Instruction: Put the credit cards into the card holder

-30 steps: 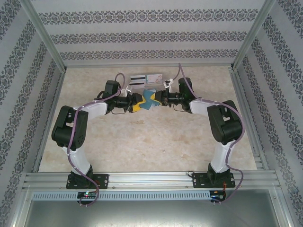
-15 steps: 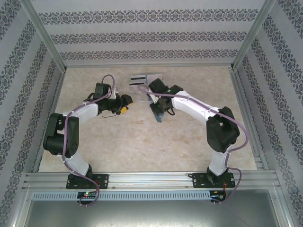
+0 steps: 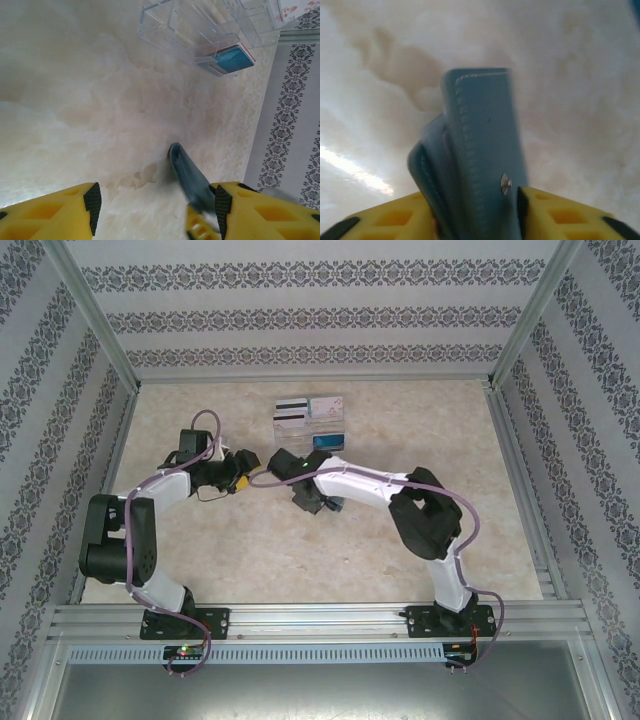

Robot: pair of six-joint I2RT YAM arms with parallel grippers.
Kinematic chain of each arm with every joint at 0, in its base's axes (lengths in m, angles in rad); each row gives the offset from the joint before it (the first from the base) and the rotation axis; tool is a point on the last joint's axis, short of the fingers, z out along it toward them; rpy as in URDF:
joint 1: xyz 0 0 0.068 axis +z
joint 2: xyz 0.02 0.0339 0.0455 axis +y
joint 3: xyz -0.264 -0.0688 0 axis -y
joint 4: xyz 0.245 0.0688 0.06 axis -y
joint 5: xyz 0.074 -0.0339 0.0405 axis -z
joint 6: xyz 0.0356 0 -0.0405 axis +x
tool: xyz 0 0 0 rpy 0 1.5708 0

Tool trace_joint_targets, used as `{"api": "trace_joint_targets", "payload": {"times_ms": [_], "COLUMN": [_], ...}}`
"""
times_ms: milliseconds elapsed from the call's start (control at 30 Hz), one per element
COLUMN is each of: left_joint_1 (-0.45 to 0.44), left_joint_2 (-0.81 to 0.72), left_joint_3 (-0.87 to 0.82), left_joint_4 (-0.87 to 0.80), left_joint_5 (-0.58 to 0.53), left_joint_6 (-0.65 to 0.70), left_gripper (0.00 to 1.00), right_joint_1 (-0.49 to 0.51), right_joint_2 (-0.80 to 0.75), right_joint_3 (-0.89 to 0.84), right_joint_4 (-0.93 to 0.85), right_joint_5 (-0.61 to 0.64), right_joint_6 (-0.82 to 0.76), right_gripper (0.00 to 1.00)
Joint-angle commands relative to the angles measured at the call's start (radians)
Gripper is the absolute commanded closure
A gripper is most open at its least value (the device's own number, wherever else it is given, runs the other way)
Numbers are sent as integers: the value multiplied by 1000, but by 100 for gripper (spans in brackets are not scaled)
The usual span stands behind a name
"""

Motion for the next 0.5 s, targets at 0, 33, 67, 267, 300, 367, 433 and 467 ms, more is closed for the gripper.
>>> {"api": "trace_joint_targets", "payload": {"times_ms": [0,33,67,267,300,367,433,467], "left_joint_1": [16,18,17,17,16,11,-7,-22], "left_joint_2": [-33,-36,-36,-20,-16,-11,-4,5], "left_joint_3": [-27,-35,-40,-29,-23,-2,34,60], "left_joint_4": [27,32,36,41,41,32,-1,-32], "left_joint_5": [25,27,28,48,51,51,37,24], "left_joint_6": [31,29,28,29,31,39,66,85], "left_gripper": [37,37,37,37,37,38,39,39], "right_joint_1": [17,20,18,-20,-33,-72,-121,-153], "right_joint_2": [10,-4,-24,-131,-152,-195,-244,-272], "right_joint_3": [20,14,7,-2,-9,-42,-102,-145], "right_joint_4": [-22,-16,-5,14,20,51,100,141], "right_joint_5": [19,9,-11,-163,-203,-308,-401,-473], "right_joint_6": [25,31,38,55,59,69,97,112], "right_gripper": [44,39,36,29,29,29,30,31]}}
